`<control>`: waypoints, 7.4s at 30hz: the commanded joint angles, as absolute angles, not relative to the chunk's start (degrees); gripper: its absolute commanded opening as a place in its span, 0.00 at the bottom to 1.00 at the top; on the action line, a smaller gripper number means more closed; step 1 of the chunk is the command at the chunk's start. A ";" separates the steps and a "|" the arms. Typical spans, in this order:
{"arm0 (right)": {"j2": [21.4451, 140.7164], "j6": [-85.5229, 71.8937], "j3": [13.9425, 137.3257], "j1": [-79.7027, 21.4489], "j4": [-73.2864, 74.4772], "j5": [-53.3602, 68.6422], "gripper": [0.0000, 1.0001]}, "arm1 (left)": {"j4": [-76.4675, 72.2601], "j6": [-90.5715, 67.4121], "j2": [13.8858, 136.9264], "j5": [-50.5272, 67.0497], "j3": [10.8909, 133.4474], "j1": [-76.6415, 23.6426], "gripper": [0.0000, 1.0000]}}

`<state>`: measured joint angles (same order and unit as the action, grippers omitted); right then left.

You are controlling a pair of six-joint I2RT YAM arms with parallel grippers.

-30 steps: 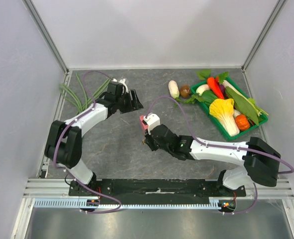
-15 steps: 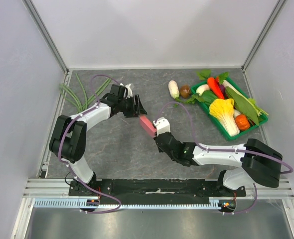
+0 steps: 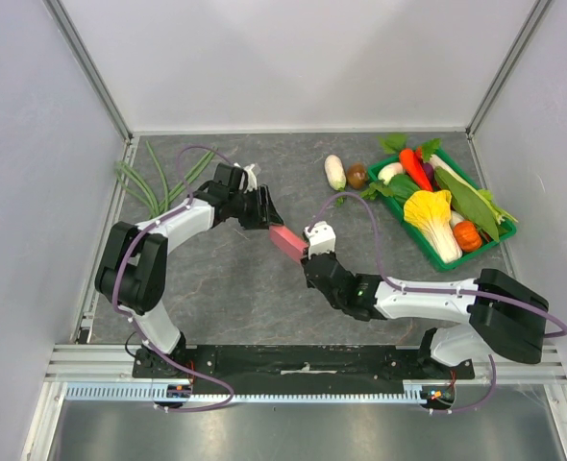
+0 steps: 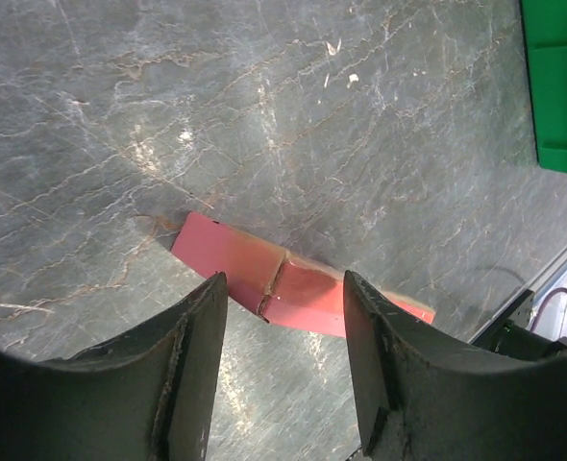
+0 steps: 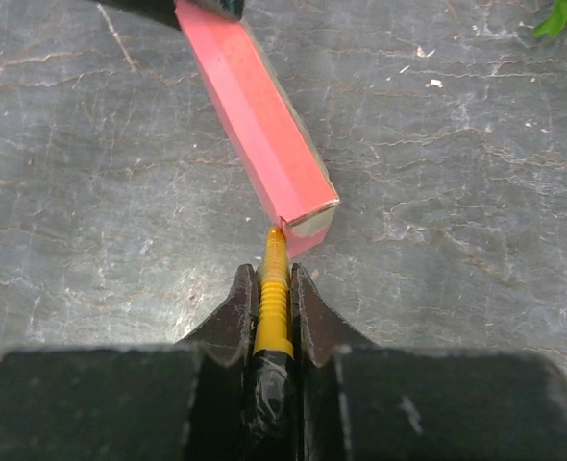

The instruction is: Unpack the express box

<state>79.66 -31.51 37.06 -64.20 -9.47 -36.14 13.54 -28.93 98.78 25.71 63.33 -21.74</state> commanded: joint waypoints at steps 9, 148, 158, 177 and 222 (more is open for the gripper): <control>78.31 -32.78 35.95 -57.58 -13.89 -36.39 0.00 | 10.99 -29.44 97.21 28.65 59.33 -23.73 0.53; 94.22 -29.35 55.90 -31.46 4.22 3.87 0.00 | 19.42 -29.09 113.38 31.99 73.74 -21.45 0.61; 94.39 -29.36 56.60 -31.38 6.76 1.23 0.00 | 20.39 -28.21 113.73 32.43 74.79 -21.45 0.62; 95.27 -29.18 57.48 -31.29 13.53 0.35 0.00 | 22.94 -30.94 115.14 37.44 76.64 -21.80 0.65; 73.57 -29.26 50.02 -27.69 5.72 -3.69 0.00 | 39.21 17.75 106.80 9.14 78.77 -39.72 0.33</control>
